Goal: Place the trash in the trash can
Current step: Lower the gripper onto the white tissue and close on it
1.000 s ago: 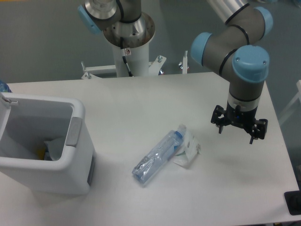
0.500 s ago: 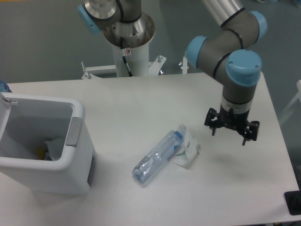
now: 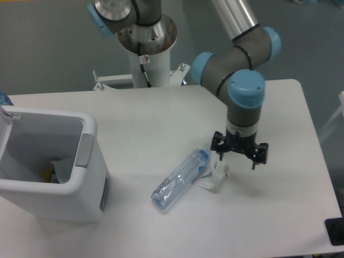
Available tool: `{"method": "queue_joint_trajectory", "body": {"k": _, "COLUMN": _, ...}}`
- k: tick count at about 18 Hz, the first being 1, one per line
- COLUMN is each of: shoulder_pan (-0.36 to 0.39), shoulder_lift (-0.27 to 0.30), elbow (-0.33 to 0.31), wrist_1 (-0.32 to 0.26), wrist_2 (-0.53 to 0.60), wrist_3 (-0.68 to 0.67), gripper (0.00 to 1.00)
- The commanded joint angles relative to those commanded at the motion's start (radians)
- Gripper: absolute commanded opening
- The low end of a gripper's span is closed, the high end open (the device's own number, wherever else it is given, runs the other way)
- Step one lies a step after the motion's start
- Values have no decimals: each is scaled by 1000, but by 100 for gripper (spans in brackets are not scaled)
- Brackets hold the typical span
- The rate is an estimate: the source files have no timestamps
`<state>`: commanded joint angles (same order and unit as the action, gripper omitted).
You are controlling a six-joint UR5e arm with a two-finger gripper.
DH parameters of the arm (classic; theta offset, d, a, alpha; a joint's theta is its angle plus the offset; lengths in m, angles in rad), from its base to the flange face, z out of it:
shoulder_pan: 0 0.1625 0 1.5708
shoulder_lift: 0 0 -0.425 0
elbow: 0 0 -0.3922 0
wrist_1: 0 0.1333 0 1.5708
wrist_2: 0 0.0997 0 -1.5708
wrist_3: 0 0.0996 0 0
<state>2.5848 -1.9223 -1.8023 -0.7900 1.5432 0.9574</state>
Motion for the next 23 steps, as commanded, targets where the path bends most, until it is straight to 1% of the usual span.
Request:
{"method": "queue_joint_trajectory", "body": {"k": 2, "shoulder_pan": 0, "shoulder_lift": 22, "elbow": -25, "wrist_1": 0, "wrist_2": -2, "wrist_3": -12, "gripper": 100}}
{"method": "queue_joint_trajectory", "body": {"k": 5, "shoulder_pan": -5, "shoulder_lift": 19, "elbow": -32, "wrist_1": 0, "wrist_2": 0, "wrist_3": -14, "gripper": 100}}
{"method": "queue_joint_trajectory", "body": {"k": 7, "shoulder_pan": -14, "shoulder_lift": 6, "elbow": -35, "wrist_1": 6, "wrist_2": 2, "wrist_3": -8, "gripper": 100}}
{"method": "queue_joint_trajectory", "body": {"k": 11, "shoulder_pan": -15, "shoulder_lift": -41, "elbow": -6, "wrist_1": 8, "wrist_2": 6, "wrist_3": 7, "gripper": 100}}
{"method": "queue_joint_trajectory", "body": {"k": 12, "shoulder_pan": -15, "shoulder_lift": -44, "elbow": -3, "wrist_1": 9, "wrist_2": 8, "wrist_3": 23, "gripper": 100}}
{"method": "queue_joint_trajectory", "body": {"k": 13, "shoulder_pan": -15, "shoulder_lift": -46, "elbow": 0, "wrist_1": 8, "wrist_2": 8, "wrist_3": 39, "gripper": 89}}
{"method": "queue_joint_trajectory", "body": {"k": 15, "shoulder_pan": -15, "shoulder_lift": -49, "elbow": -5, "wrist_1": 6, "wrist_2": 8, "wrist_3": 41, "gripper": 46}}
{"method": "queue_joint_trajectory", "body": {"k": 16, "shoulder_pan": -15, "shoulder_lift": -53, "elbow": -3, "wrist_1": 6, "wrist_2": 9, "wrist_3": 40, "gripper": 27}}
{"method": "queue_joint_trajectory", "body": {"k": 17, "shoulder_pan": -15, "shoulder_lift": -55, "elbow": 0, "wrist_1": 5, "wrist_2": 9, "wrist_3": 40, "gripper": 11}}
{"method": "queue_joint_trajectory", "body": {"k": 18, "shoulder_pan": -15, "shoulder_lift": -57, "elbow": 3, "wrist_1": 3, "wrist_2": 8, "wrist_3": 41, "gripper": 0}}
{"method": "queue_joint_trajectory", "body": {"k": 21, "shoulder_pan": -11, "shoulder_lift": -57, "elbow": 11, "wrist_1": 3, "wrist_2": 8, "wrist_3": 43, "gripper": 0}}
{"method": "queue_joint_trajectory", "body": {"k": 22, "shoulder_pan": -6, "shoulder_lift": -57, "elbow": 24, "wrist_1": 3, "wrist_2": 6, "wrist_3": 44, "gripper": 0}}
{"method": "queue_joint_trajectory", "body": {"k": 23, "shoulder_pan": 1, "shoulder_lift": -55, "elbow": 55, "wrist_1": 2, "wrist_2": 0, "wrist_3": 37, "gripper": 0}}
